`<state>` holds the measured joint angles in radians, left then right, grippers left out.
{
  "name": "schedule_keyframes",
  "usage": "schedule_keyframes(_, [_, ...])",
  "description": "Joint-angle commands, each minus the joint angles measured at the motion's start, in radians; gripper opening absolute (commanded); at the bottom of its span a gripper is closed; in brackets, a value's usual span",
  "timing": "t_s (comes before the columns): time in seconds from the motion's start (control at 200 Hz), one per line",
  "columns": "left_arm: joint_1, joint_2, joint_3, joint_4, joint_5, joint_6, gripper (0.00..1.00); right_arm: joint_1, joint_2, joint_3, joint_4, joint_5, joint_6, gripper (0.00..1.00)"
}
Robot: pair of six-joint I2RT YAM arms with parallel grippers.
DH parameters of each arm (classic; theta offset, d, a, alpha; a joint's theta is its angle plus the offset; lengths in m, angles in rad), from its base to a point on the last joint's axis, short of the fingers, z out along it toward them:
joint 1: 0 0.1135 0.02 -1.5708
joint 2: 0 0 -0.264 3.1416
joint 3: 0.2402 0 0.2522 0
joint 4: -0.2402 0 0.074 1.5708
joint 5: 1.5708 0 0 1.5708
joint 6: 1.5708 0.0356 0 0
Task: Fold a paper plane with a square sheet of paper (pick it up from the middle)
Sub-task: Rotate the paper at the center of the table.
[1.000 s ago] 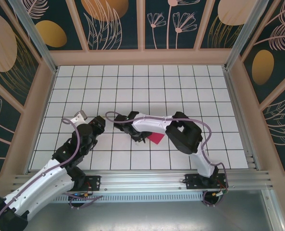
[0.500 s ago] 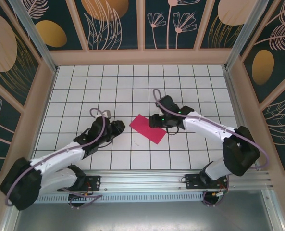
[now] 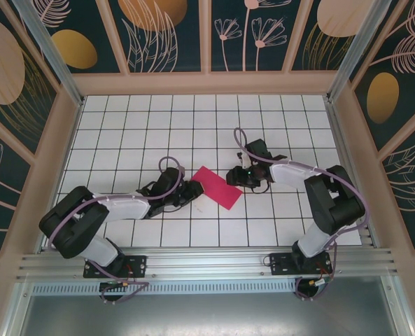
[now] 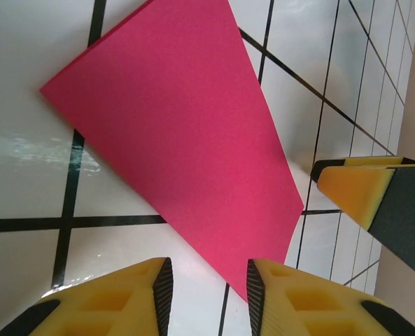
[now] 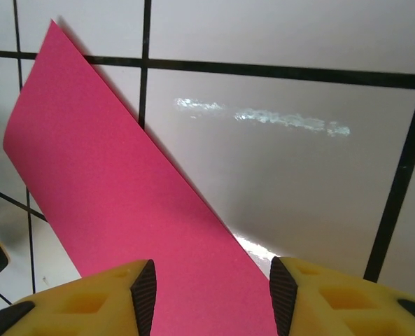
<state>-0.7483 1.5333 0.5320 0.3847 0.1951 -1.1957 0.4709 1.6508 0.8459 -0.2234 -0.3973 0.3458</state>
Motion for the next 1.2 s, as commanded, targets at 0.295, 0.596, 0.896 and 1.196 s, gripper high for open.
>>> schedule_keyframes(0.295, [-0.005, 0.145, 0.105, 0.032, -0.026, 0.004, 0.42, 0.023, -0.084, -0.165, 0.031, -0.080, 0.004, 0.47])
schedule_keyframes(0.596, [-0.005, 0.215, 0.201, -0.021, -0.033, 0.063, 0.43, 0.112, -0.199, -0.254, 0.091, -0.103, 0.132, 0.46])
schedule_keyframes(0.896, [-0.005, 0.198, 0.237, -0.134, -0.075, 0.127, 0.42, 0.093, -0.250, -0.252, 0.096, -0.049, 0.177, 0.46])
schedule_keyframes(1.196, [-0.005, 0.204, 0.255, -0.114, -0.032, 0.149, 0.36, 0.081, -0.197, -0.221, 0.078, -0.019, 0.139, 0.46])
